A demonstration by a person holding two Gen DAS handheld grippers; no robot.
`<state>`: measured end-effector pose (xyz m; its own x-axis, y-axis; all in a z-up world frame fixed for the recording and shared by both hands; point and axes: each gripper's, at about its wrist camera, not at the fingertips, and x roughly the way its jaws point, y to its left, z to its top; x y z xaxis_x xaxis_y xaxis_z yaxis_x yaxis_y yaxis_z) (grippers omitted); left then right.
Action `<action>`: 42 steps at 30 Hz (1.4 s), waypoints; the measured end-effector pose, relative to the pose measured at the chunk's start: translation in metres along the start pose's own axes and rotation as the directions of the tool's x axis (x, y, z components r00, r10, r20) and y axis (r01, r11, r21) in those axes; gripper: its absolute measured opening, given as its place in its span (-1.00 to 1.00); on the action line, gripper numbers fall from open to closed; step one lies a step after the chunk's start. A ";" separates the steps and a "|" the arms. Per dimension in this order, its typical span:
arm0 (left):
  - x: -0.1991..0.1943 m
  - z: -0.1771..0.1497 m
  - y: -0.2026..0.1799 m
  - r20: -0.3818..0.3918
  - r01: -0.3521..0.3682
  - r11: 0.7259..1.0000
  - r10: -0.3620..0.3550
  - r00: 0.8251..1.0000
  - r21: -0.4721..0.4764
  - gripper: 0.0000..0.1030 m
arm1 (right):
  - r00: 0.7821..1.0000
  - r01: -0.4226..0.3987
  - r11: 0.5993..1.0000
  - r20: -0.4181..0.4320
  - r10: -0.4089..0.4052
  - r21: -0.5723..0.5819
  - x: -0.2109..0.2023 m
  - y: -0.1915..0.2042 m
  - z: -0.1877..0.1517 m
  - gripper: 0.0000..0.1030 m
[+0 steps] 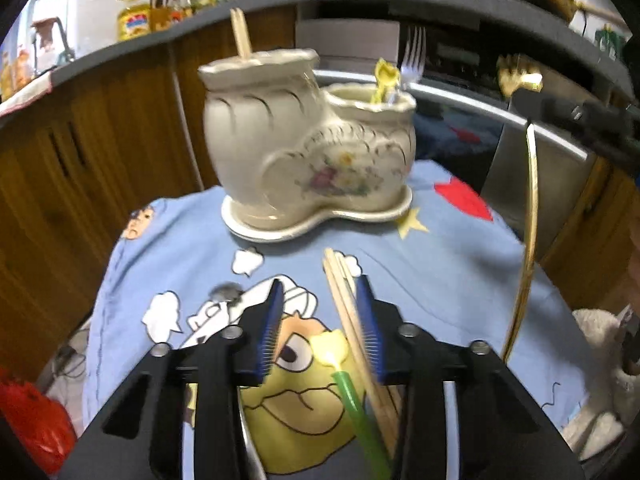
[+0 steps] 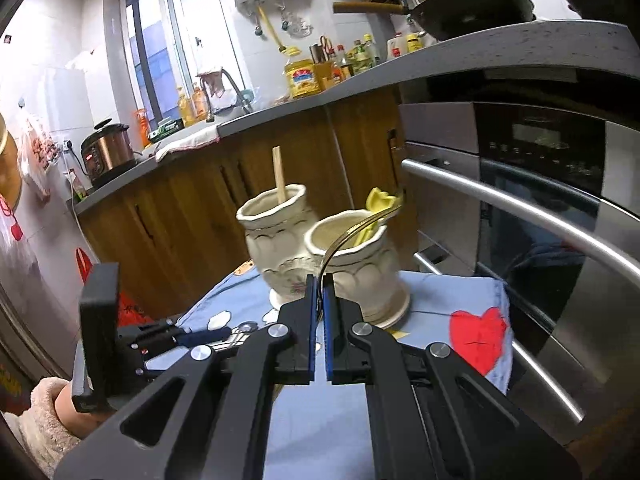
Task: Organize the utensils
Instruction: 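Grasp a wooden chopstick with the left tool while the right tool lifts the gold fork, then drop the chopstick in the tall cup with left tool while right tool drops fork in short cup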
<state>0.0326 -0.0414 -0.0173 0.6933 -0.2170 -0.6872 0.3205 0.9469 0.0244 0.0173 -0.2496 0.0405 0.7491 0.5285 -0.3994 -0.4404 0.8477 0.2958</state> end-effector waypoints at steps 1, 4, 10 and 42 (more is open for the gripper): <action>0.004 0.000 -0.002 -0.013 0.003 1.000 -0.003 1.000 0.001 -0.42 | 1.000 -0.003 1.000 -0.001 0.003 0.005 0.000 -0.002 0.000 -0.95; 0.021 0.000 -0.003 -0.072 -0.001 1.000 0.000 0.997 -0.014 -0.54 | 1.000 -0.013 1.000 -0.004 0.014 0.024 -0.002 -0.009 -0.001 -0.95; 0.042 -0.005 -0.008 -0.146 -0.019 1.000 0.016 0.989 -0.015 -0.60 | 1.000 -0.027 0.999 0.004 0.027 0.040 -0.011 -0.016 -0.002 -0.95; -0.052 0.070 0.014 0.387 0.156 0.985 -0.116 0.915 -0.072 -0.91 | 0.984 0.091 0.996 0.153 -0.088 -0.012 -0.009 -0.004 0.045 -0.94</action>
<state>0.0462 -0.0333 0.0694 0.8468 -0.4004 -0.3501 0.3772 0.9162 -0.1354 0.0347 -0.2601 0.0814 0.8520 0.4383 -0.2862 -0.3761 0.8928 0.2478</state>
